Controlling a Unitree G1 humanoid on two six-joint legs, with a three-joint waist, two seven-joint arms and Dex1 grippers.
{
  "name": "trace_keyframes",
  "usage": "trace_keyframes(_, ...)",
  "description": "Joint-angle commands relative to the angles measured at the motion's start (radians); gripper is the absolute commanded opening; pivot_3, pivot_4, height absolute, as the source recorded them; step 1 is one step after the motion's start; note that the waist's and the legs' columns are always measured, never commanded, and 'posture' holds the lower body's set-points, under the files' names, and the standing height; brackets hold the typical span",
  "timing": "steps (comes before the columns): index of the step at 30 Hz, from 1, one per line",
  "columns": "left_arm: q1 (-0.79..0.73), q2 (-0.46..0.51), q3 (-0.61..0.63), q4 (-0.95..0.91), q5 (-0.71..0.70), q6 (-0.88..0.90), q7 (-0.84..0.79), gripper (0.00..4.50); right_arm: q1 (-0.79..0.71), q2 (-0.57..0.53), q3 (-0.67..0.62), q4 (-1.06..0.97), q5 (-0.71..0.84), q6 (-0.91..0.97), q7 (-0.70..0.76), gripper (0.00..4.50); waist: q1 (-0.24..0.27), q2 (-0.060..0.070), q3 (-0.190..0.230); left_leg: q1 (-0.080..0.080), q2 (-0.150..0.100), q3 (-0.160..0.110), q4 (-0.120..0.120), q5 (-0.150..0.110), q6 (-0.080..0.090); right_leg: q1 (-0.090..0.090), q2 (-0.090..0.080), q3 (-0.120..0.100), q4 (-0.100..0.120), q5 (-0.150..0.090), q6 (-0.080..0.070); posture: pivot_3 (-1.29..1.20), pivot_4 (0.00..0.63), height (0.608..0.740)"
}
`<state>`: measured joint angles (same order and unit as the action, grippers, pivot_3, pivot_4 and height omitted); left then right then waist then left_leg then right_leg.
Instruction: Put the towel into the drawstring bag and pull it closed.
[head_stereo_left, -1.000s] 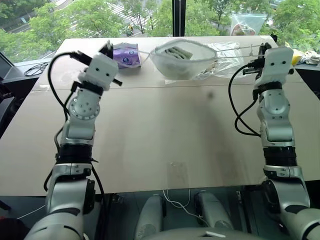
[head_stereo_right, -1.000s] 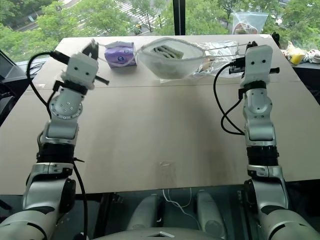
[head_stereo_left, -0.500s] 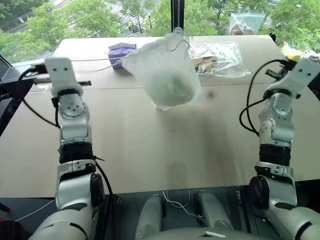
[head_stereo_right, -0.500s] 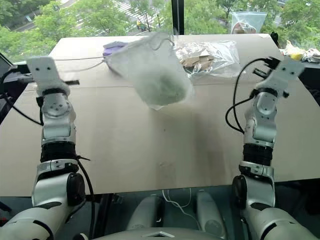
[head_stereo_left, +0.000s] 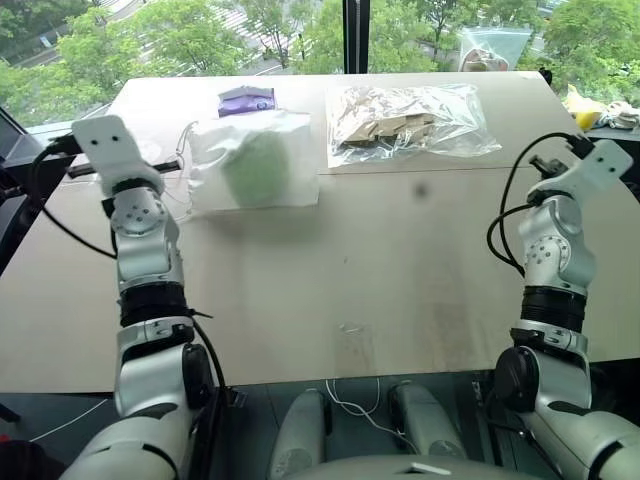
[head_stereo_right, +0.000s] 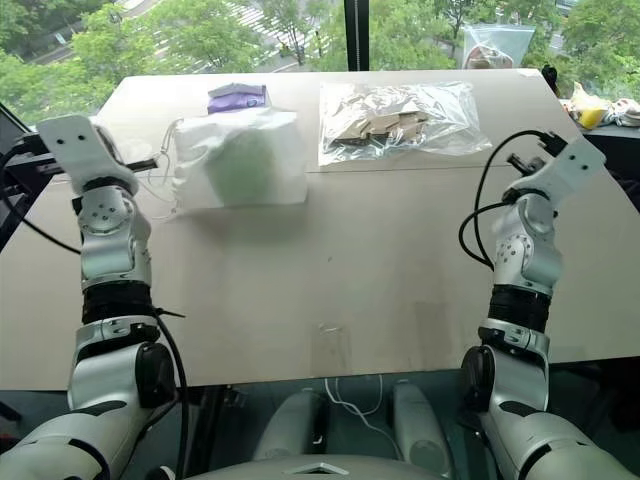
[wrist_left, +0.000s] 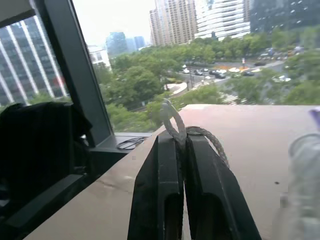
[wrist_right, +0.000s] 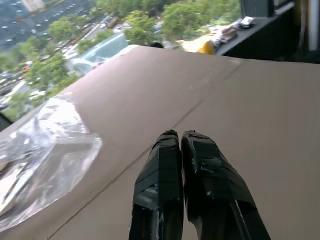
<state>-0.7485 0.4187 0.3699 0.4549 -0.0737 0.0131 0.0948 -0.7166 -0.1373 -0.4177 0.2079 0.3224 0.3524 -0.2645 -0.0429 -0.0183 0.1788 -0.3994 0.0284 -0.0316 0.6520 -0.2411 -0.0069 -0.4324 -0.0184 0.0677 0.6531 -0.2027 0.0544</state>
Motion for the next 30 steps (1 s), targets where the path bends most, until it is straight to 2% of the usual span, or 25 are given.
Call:
trace_keyframes(1,-0.022,-0.058,-0.052,-0.077,-0.101,-0.004,-0.142,0.09,0.005,-0.014,0.072,-0.054,-0.018,0.004,0.071,0.23,0.0,0.0,0.0,0.0,0.0,0.0,0.0,0.0,0.0,0.0,0.0,0.0,0.0,0.0,0.0,0.0,0.15,0.74)
trace_keyframes(7,-0.073,-0.136,-0.099,-0.216,-0.244,0.055,-0.285,0.09,0.026,-0.029,0.1,-0.071,-0.031,0.004,0.091,0.23,-0.001,0.0,0.0,-0.003,0.0,0.0,-0.001,0.0,0.0,-0.001,-0.001,0.0,-0.005,0.0,0.0,0.0,0.15,0.74)
trace_keyframes(15,-0.217,-0.32,-0.244,-0.536,-0.619,0.382,-0.485,0.09,0.024,-0.061,0.213,-0.071,-0.025,0.016,0.296,0.23,0.0,0.0,0.0,-0.006,0.0,0.0,0.0,0.0,0.0,0.0,-0.001,0.0,-0.009,0.001,0.001,0.0,0.15,0.74)
trace_keyframes(19,-0.315,-0.343,-0.222,-0.503,-0.664,0.41,-0.473,0.09,0.068,-0.092,0.307,-0.149,0.016,0.052,0.494,0.23,-0.007,0.0,0.0,-0.005,0.0,0.0,-0.001,0.0,0.0,0.0,0.0,0.001,-0.01,0.001,0.001,0.0,0.15,0.74)
trace_keyframes(21,-0.354,-0.333,-0.2,-0.422,-0.636,0.396,-0.446,0.09,0.103,-0.115,0.332,-0.219,0.058,0.072,0.585,0.23,-0.008,0.0,0.0,-0.003,0.0,0.0,-0.002,0.0,0.0,0.0,0.001,0.001,-0.01,0.0,0.001,0.0,0.15,0.74)
trace_keyframes(24,-0.366,-0.297,-0.201,-0.352,-0.587,0.388,-0.456,0.0,0.133,-0.144,0.298,-0.313,0.17,0.156,0.667,1.12,-0.011,0.001,0.0,-0.001,0.0,-0.001,-0.003,0.0,0.0,0.001,0.002,0.001,-0.009,-0.001,0.004,0.0,0.15,0.74)
trace_keyframes(30,-0.407,-0.242,-0.187,-0.324,-0.603,0.411,-0.516,0.0,0.222,-0.283,0.299,-0.411,0.235,0.291,0.771,4.05,0.002,0.0,0.001,-0.003,0.0,0.0,0.0,0.0,0.0,0.001,0.001,0.001,-0.01,-0.001,0.004,0.0,0.15,0.74)
